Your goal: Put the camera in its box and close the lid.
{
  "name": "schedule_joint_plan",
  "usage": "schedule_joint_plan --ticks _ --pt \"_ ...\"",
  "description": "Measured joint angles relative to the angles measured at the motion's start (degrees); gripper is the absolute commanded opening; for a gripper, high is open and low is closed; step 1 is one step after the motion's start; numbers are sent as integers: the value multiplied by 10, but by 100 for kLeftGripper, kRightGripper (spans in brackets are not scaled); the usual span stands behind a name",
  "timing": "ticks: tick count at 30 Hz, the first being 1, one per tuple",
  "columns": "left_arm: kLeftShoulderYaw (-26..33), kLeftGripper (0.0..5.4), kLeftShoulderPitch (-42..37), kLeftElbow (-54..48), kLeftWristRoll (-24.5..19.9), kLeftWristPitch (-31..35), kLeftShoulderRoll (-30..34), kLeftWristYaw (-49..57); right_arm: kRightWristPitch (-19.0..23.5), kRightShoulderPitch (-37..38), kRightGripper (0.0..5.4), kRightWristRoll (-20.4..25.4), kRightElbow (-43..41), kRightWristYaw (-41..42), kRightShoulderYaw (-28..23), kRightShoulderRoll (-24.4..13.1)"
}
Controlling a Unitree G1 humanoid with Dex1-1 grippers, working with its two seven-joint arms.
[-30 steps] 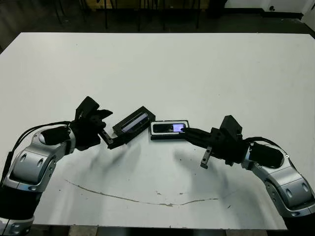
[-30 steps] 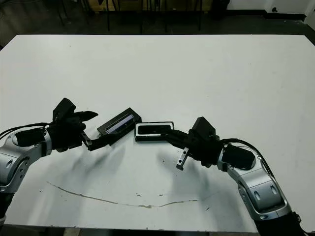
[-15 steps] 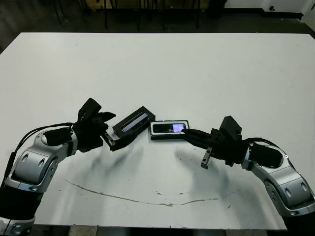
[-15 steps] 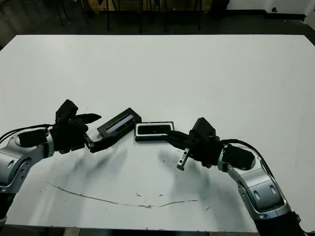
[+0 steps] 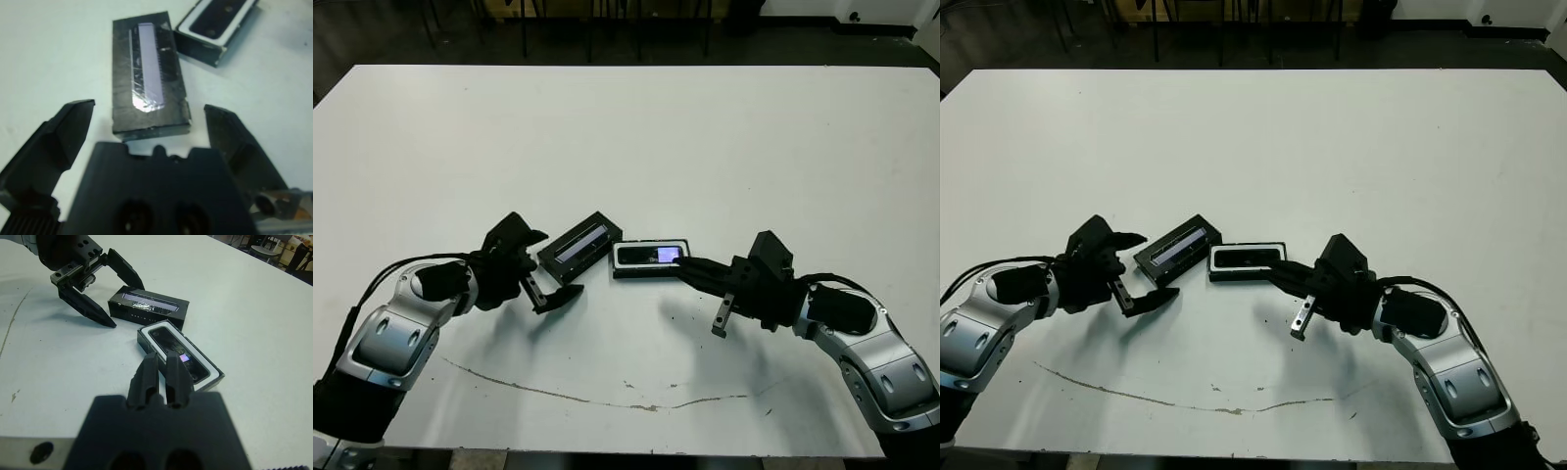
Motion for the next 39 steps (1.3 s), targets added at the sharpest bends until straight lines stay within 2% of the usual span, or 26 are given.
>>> schedule_joint_plan --ticks 2,5,14,19,24,30,39 --pt "-3 538 0 0 1 -1 -2 3 0 0 0 -3 -2 -1 0 0" --pt "-5 509 3 4 1 -4 -10 8 0 0 0 -4 -4 -1 0 -1" --pt "19 345 41 7 -28 -8 -67 49 -9 1 0 -3 1 1 -1 -1" --pt "28 270 42 -2 -32 16 -77 68 1 2 0 -2 -5 -1 -3 -1" --pt "33 267 47 -10 -35 26 -87 84 6 3 0 -2 -9 -5 -4 -1" --pt "48 267 58 -22 -44 35 -96 103 -8 6 0 -1 1 -6 -5 2" --pt "104 267 34 -20 -68 42 -87 101 -27 16 0 0 12 -17 -28 2"
